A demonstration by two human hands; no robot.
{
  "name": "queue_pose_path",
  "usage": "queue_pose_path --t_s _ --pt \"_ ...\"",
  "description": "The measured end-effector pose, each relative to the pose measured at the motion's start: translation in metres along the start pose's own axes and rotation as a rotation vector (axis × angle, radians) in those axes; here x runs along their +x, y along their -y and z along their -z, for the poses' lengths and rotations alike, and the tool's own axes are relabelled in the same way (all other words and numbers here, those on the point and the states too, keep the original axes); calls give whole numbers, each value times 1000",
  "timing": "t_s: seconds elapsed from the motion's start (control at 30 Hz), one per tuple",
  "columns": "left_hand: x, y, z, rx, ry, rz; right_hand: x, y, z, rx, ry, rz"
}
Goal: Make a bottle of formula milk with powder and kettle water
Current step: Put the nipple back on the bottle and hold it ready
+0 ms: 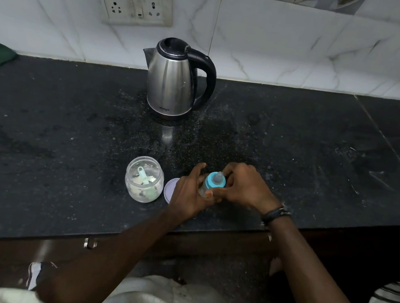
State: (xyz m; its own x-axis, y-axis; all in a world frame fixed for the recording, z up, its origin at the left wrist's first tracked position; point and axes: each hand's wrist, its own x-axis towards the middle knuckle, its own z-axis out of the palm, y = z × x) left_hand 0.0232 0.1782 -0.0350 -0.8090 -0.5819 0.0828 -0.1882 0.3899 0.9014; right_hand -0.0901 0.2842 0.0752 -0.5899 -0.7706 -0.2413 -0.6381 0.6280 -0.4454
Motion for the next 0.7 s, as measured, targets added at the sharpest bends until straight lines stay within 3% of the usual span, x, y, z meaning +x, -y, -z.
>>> queue_pose_path --t_s 0.17,0.4,0.57,0.7 --pt "0 0 -2 26 -21 -7 3 -12 32 102 130 -1" --pt "0 0 -4 16 -26 -5 5 -17 29 103 120 23" --pt "0 3 -4 29 -23 -3 5 -1 14 -64 53 82" --pt "1 2 -3 26 -32 4 4 12 -2 -365 -67 136"
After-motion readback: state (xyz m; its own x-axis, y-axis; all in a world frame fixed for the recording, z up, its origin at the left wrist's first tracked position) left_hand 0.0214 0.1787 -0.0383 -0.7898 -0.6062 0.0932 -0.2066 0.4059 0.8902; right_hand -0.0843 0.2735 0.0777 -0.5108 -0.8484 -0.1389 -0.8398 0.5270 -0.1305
